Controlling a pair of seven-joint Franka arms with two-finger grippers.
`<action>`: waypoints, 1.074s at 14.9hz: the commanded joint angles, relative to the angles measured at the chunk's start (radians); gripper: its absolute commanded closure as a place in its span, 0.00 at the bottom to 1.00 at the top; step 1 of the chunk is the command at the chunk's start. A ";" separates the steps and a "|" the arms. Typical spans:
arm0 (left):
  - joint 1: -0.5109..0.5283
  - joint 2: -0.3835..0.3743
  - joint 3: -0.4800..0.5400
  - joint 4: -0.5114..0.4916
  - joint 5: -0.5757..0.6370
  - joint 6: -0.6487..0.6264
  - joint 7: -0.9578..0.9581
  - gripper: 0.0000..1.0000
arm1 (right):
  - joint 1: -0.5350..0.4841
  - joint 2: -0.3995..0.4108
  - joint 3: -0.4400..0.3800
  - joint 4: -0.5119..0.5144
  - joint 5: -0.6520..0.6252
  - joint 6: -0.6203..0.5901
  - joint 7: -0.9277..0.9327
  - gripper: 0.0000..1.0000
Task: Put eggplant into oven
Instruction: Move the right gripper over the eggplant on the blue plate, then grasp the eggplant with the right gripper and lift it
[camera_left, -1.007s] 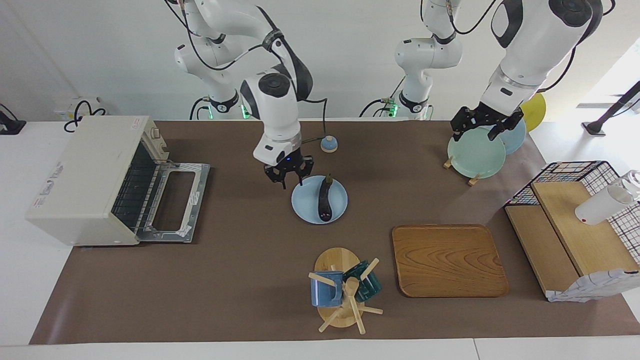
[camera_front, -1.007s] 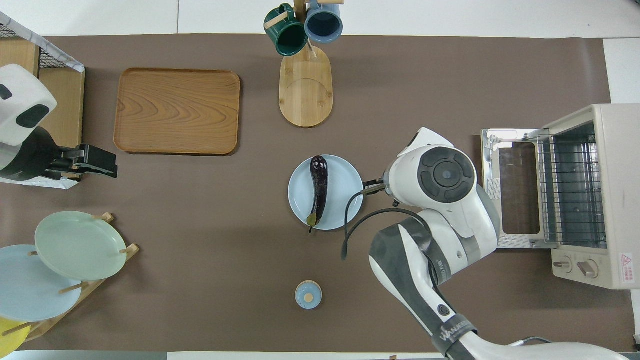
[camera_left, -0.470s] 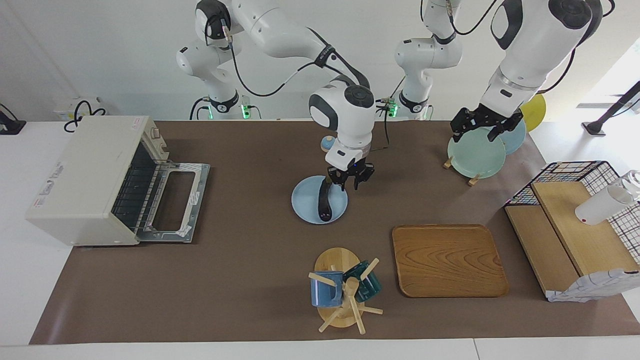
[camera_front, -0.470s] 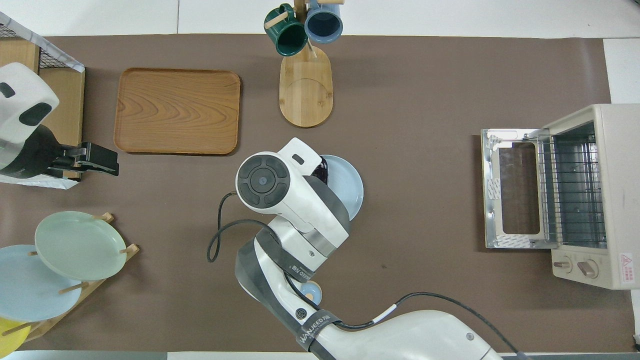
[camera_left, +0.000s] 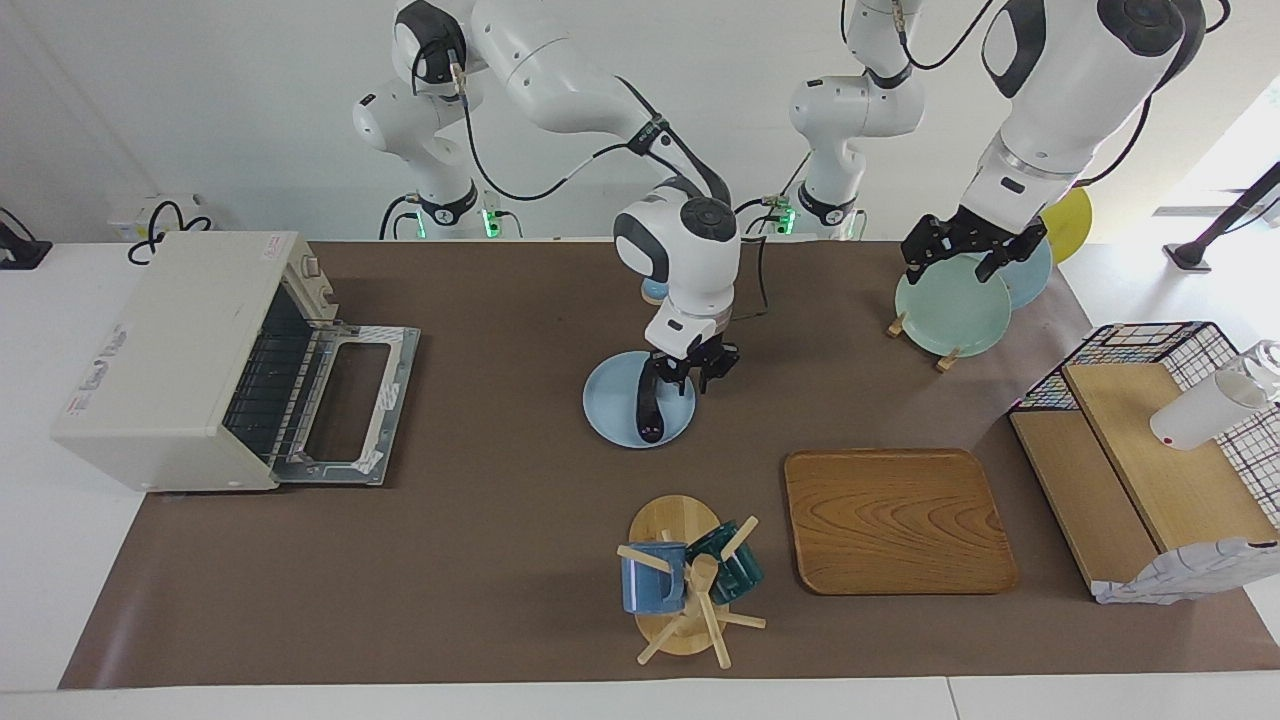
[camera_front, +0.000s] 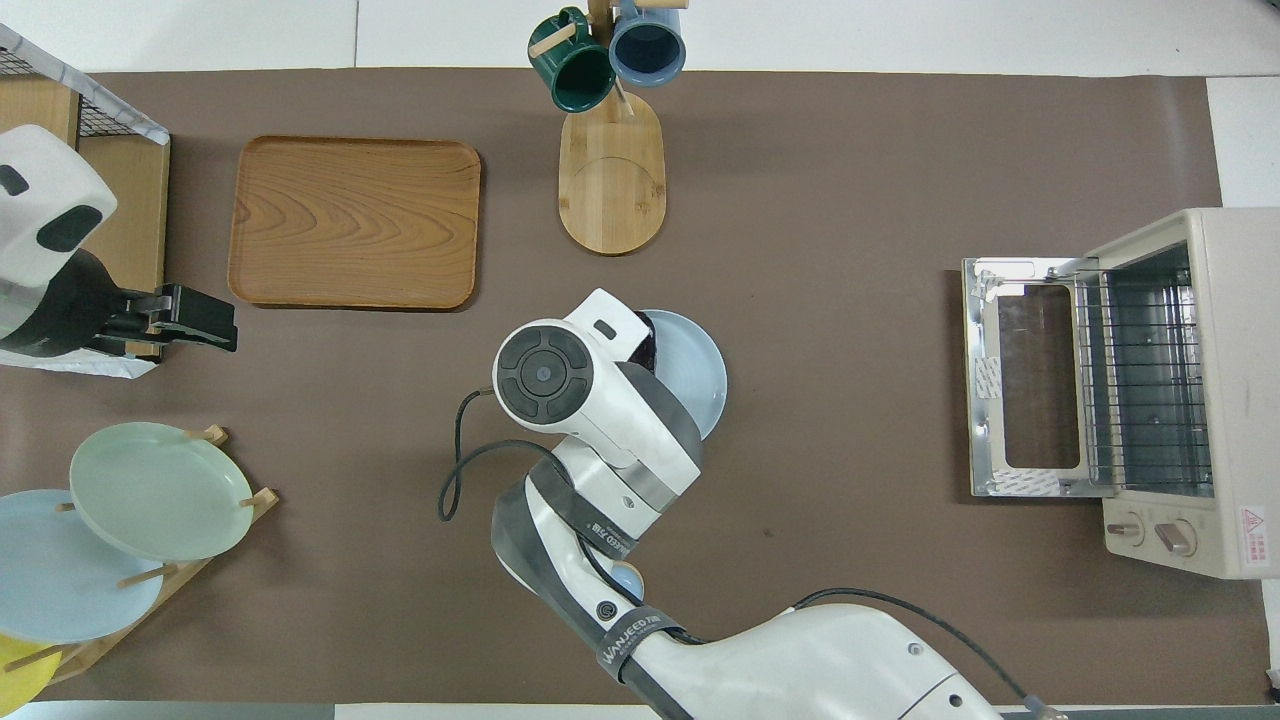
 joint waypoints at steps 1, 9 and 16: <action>0.011 -0.017 -0.004 -0.009 0.007 0.007 -0.002 0.00 | 0.007 -0.052 0.003 -0.105 -0.013 0.074 0.012 0.67; 0.011 -0.017 -0.001 -0.009 0.007 0.006 -0.002 0.00 | 0.007 -0.060 0.003 -0.065 -0.142 -0.045 -0.003 1.00; 0.011 -0.017 -0.001 -0.009 0.007 0.006 -0.002 0.00 | -0.130 -0.179 -0.013 0.012 -0.204 -0.417 -0.228 1.00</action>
